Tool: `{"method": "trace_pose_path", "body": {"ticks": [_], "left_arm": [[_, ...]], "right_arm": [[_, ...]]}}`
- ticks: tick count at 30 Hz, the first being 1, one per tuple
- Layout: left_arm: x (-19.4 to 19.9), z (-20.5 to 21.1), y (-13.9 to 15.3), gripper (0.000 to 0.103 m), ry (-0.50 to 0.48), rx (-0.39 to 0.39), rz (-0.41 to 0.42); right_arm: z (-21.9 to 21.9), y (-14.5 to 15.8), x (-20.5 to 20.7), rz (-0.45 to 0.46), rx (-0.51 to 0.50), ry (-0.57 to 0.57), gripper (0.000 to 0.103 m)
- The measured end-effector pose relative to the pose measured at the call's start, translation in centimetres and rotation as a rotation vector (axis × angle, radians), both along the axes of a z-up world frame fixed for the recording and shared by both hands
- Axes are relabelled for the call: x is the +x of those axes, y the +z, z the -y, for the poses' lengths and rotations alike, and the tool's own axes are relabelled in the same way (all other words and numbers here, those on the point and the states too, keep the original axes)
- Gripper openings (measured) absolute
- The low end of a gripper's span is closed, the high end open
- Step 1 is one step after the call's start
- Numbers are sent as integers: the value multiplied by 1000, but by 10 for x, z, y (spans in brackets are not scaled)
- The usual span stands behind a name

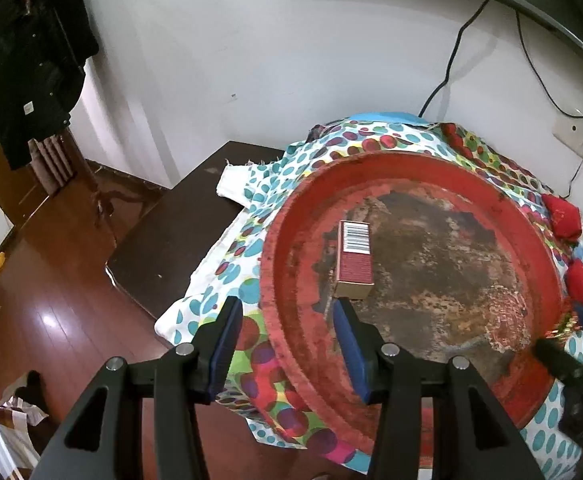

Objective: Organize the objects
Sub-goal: 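Carry the red candy bar to the tray with the right gripper, then release the candy bar on the tray and withdraw the right gripper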

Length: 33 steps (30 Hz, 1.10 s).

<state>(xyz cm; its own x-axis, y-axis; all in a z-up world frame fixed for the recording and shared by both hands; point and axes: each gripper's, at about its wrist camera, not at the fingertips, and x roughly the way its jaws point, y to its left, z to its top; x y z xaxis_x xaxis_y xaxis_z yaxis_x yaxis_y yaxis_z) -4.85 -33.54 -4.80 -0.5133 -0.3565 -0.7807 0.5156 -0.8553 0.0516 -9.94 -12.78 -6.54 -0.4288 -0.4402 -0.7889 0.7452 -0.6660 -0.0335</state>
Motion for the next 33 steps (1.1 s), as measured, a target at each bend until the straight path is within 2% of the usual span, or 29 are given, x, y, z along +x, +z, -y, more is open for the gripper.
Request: {"method": "trace_pose_path", "body": {"ticks": [8, 17, 22, 25, 33], "left_arm": [[4, 12, -1, 48, 31, -7, 5], [7, 23, -5, 48, 53, 18, 12], [6, 24, -5, 48, 48, 24, 10], [6, 22, -4, 48, 41, 25, 10], [5, 15, -2, 48, 24, 12, 11]], "right_arm": [[57, -23, 11, 43, 37, 81, 56], [83, -37, 10, 59, 74, 104, 57], [89, -39, 10, 60, 79, 102, 61], [87, -37, 9, 53, 76, 96, 68], [68, -19, 10, 29, 29, 78, 74]]}}
